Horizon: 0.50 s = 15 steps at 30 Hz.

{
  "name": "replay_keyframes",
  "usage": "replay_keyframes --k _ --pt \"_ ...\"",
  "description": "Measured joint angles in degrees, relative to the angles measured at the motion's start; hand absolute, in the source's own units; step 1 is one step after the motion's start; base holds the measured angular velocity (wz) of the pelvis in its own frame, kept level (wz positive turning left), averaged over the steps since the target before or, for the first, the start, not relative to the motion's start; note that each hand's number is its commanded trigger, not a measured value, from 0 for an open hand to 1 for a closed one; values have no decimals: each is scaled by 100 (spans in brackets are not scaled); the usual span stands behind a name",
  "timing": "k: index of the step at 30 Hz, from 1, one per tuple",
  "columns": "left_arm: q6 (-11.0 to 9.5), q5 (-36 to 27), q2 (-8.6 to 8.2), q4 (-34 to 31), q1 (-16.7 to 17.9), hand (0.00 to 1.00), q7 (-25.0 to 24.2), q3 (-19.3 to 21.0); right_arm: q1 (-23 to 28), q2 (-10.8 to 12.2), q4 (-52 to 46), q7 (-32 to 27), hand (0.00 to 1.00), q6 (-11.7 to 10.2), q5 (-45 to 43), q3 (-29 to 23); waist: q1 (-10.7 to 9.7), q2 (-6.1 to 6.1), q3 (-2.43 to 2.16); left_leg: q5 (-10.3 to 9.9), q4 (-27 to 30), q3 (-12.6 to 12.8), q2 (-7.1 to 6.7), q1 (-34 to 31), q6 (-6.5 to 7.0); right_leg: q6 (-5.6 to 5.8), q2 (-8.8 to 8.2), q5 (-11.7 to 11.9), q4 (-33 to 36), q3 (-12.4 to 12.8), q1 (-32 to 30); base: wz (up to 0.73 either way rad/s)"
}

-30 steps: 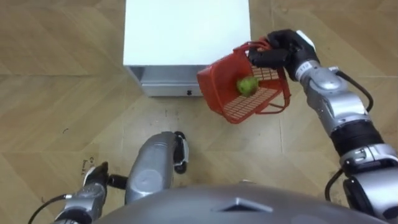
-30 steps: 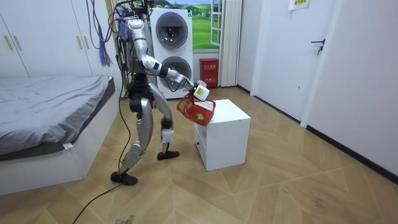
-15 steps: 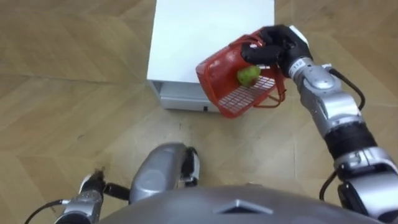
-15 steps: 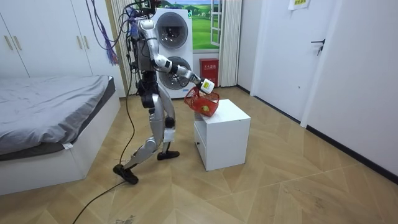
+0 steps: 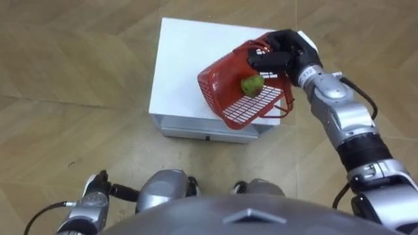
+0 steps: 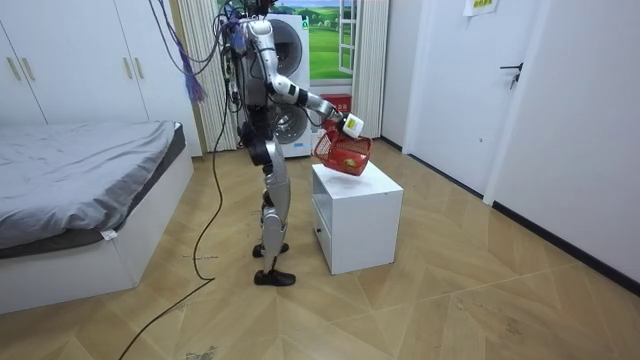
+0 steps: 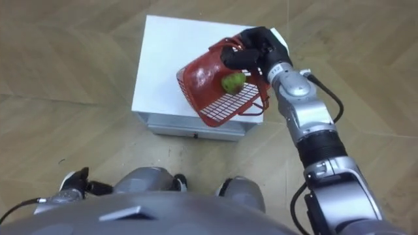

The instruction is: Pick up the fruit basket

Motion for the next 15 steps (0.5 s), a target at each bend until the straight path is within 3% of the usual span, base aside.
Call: replay_keyframes --k 6,9,15 --pt "78 232 -5 -87 296 0 -95 115 -2 -7 -5 101 100 -6 -16 -9 -25 -28 -1 40 -180 -131 33 219 -67 -16 80 1 -335 -179 356 14" --pt "177 491 -29 -86 347 0 -147 193 -8 -8 -4 156 100 -6 -12 -8 17 -76 48 49 -233 -171 36 274 -83 -31 94 -11 -408 -220 454 10" --pt "325 682 -78 -81 318 0 -245 172 -127 -7 368 279 100 -5 17 2 29 -139 64 48 -278 -408 12 132 -117 -33 92 -10 -409 -444 420 21"
